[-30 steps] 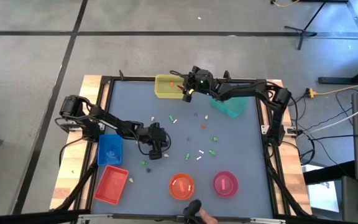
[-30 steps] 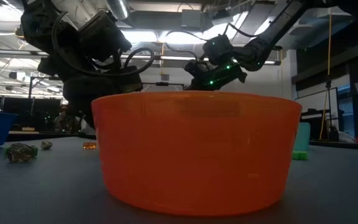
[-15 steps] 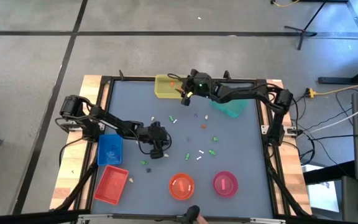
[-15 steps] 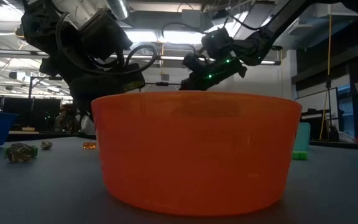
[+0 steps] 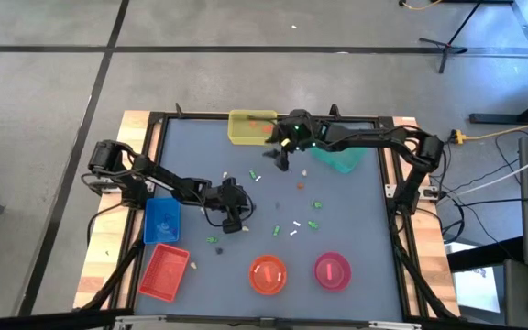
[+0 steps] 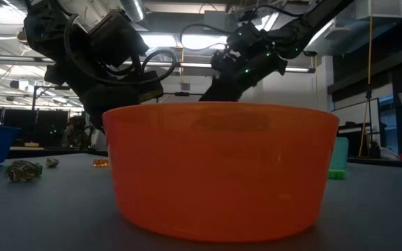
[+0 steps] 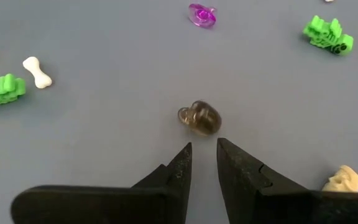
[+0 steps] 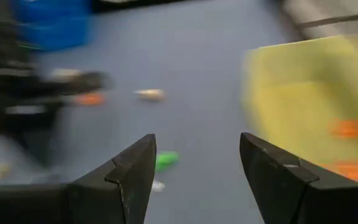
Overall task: Sort Halloween decoration
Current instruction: Put the black skull toy into the light blue bin
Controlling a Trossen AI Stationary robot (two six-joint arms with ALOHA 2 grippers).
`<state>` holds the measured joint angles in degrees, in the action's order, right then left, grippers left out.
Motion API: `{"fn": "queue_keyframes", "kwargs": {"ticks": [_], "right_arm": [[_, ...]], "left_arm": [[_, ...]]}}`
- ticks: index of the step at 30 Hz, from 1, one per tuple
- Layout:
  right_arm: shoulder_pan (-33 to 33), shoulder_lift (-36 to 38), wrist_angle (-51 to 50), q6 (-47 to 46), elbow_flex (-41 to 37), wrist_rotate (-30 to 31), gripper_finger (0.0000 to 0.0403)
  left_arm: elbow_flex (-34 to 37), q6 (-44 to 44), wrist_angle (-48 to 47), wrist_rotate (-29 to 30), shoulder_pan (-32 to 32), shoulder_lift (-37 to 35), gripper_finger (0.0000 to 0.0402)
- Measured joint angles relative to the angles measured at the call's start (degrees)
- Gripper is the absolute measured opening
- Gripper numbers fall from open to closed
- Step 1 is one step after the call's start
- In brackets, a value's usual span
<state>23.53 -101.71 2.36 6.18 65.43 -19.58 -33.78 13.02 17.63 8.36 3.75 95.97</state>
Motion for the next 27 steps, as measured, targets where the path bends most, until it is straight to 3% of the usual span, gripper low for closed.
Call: {"fn": "queue_keyframes", "kwargs": {"ticks": [4, 7, 15, 22, 27], "right_arm": [[-0.8, 0.0, -0.2, -3.2, 0.0, -14.6, 0.0232], [-3.1, 0.0, 0.0, -3.4, 0.0, -15.4, 0.0232], [-12.5, -0.5, 0.6, 4.4, 0.0, -7.5, 0.0232], [-18.6, -1.0, 0.7, 9.3, 0.0, 3.6, 0.0232], [-20.8, -3.2, 0.7, 9.3, 0.1, 7.2, 0.0232]], "left_arm": [[0.0, 0.1, 0.0, 0.0, 0.0, 0.0, 0.0060], [0.0, 0.1, 0.0, 0.0, 0.0, -0.2, 0.0060], [0.0, 0.1, -2.0, 0.0, 0.0, -5.5, 0.0060], [0.0, 0.1, -13.3, -0.1, 0.0, -16.8, 0.0060], [-0.1, 0.1, -20.1, -0.1, 0.0, -25.5, 0.0060]]}}
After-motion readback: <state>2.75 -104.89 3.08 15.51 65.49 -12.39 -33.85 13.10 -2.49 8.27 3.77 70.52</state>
